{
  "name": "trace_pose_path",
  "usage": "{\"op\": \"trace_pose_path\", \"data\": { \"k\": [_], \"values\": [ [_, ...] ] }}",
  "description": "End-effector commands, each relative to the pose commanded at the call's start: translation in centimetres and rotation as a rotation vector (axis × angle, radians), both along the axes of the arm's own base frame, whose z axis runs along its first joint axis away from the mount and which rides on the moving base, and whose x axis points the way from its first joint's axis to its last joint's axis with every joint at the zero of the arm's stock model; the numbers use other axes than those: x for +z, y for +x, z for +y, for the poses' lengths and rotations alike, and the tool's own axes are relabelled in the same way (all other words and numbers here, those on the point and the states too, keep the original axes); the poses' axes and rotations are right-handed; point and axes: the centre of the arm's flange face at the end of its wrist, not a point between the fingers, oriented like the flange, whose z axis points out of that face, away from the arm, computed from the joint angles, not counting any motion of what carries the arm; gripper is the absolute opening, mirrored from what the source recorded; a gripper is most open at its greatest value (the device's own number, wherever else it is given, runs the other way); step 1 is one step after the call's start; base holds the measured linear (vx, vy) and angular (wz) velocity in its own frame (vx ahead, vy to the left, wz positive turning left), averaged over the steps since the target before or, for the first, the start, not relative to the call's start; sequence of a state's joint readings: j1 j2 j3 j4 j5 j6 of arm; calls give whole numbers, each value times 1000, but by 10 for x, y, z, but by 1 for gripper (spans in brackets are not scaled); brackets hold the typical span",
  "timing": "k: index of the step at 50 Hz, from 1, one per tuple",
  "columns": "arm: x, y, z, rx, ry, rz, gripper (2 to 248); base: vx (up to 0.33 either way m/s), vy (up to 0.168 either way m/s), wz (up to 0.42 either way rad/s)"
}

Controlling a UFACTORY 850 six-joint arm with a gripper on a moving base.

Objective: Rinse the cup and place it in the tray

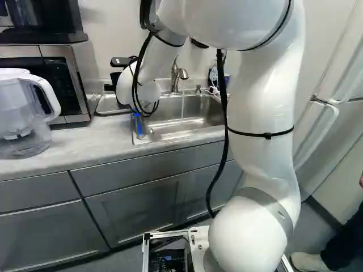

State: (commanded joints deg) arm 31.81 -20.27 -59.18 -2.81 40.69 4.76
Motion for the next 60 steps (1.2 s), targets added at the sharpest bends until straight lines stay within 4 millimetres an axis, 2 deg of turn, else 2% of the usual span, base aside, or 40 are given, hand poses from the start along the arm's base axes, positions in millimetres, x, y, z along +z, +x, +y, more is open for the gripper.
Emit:
{"op": "trace_pose_path", "data": {
  "k": [1,2,60],
  "values": [
    [1,0,0,0,1,-1,234,0,0,0],
    [1,0,0,0,1,-2,247,0,0,0],
    [55,-5,-3,-4,-5,-1,247,0,0,0]
  ]
}}
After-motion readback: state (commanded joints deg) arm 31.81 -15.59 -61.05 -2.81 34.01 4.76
